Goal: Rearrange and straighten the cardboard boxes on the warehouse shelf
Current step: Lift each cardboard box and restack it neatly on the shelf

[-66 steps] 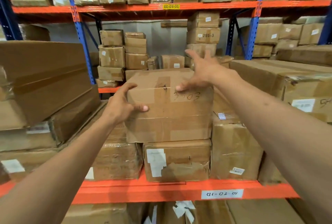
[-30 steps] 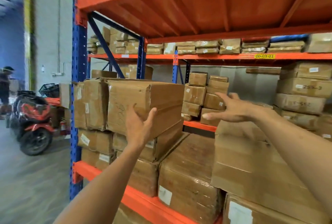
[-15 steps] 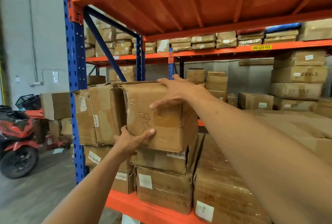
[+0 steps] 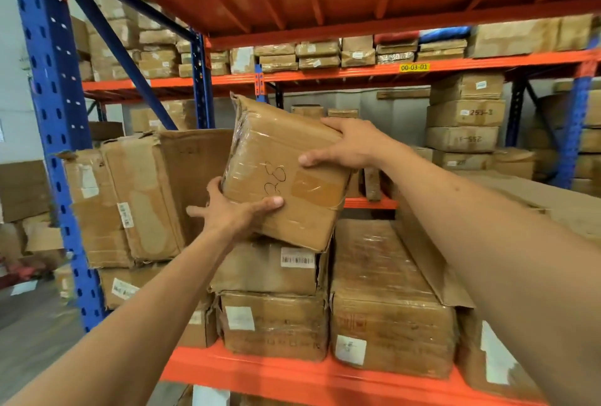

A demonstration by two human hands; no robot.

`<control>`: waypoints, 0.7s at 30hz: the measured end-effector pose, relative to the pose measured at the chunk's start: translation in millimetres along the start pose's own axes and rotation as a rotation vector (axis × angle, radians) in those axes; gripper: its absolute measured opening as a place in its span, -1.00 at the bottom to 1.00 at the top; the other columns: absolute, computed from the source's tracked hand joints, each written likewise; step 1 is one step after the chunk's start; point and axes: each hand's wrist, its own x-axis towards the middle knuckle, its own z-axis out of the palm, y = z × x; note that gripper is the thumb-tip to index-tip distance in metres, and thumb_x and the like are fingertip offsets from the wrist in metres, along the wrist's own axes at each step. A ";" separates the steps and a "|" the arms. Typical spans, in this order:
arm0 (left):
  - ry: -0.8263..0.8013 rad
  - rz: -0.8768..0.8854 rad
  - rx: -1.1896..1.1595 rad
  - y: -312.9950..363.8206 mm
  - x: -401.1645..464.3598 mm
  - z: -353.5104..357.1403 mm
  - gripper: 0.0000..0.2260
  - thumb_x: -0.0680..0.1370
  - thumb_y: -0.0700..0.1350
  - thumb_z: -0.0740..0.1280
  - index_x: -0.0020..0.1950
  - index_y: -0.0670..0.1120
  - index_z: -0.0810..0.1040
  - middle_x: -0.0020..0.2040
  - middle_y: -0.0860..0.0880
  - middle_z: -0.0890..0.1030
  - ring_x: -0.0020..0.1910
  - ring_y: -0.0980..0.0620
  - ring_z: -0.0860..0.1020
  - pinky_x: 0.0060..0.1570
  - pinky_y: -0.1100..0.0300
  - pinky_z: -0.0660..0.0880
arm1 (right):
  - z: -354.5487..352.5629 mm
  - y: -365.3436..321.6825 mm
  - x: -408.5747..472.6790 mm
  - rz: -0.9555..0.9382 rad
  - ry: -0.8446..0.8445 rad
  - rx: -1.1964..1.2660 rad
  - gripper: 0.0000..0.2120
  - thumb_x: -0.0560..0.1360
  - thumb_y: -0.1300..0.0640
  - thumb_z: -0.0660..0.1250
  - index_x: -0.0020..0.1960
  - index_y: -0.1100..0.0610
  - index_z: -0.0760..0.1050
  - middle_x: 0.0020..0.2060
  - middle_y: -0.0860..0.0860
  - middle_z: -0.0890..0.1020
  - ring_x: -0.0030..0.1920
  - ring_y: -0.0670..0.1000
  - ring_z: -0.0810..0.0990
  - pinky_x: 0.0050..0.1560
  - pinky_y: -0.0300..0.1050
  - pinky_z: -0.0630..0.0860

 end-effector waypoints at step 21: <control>-0.354 0.585 0.942 67.3 -55.0 125.0 0.13 0.09 0.08 0.72 0.56 0.01 0.25 0.56 -0.28 0.03 0.36 -0.41 0.41 0.39 -0.24 0.38 | -4.9 116.3 -103.2 0.457 0.180 -0.477 -0.33 0.07 -0.37 0.63 -0.08 0.08 0.55 -0.07 0.06 0.67 -0.22 -0.01 0.55 -0.31 -0.07 0.42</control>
